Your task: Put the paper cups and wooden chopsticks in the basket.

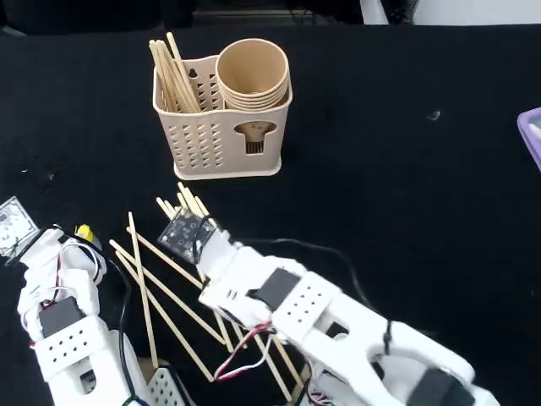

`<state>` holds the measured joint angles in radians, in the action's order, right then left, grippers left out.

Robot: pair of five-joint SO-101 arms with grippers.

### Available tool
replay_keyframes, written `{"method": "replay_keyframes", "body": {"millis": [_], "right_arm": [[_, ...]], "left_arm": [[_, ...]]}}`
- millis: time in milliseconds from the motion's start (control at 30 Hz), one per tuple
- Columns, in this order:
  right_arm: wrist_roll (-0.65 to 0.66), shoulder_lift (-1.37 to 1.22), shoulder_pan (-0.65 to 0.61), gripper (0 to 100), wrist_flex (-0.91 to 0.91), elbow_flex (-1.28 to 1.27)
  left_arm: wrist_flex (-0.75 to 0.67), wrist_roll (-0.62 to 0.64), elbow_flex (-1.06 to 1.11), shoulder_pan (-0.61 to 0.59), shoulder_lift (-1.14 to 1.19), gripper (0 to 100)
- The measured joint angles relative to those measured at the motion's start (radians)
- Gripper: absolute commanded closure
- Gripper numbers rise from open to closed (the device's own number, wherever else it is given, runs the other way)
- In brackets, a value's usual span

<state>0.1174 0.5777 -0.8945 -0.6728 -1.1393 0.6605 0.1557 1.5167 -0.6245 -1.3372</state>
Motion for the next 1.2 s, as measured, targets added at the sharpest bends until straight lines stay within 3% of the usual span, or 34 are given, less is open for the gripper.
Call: {"method": "replay_keyframes", "body": {"millis": [200,367,567,1000,1200], "right_arm": [[0.000,-0.176,-0.011,83.1,0.003,0.026],[0.023,-0.284,-0.006,99.3,0.009,0.104],[0.092,-0.318,-0.012,98.8,-0.100,0.167],[0.265,0.048,0.292,98.8,-0.333,0.173],[0.270,0.269,0.338,98.8,-0.338,0.301]], "left_arm": [[0.000,0.000,0.000,0.000,0.000,81],[0.000,0.000,0.000,0.000,0.000,81],[0.000,0.000,0.000,0.002,0.000,81],[0.000,0.000,0.000,0.003,0.000,81],[0.000,0.000,0.000,0.003,0.000,81]]}}
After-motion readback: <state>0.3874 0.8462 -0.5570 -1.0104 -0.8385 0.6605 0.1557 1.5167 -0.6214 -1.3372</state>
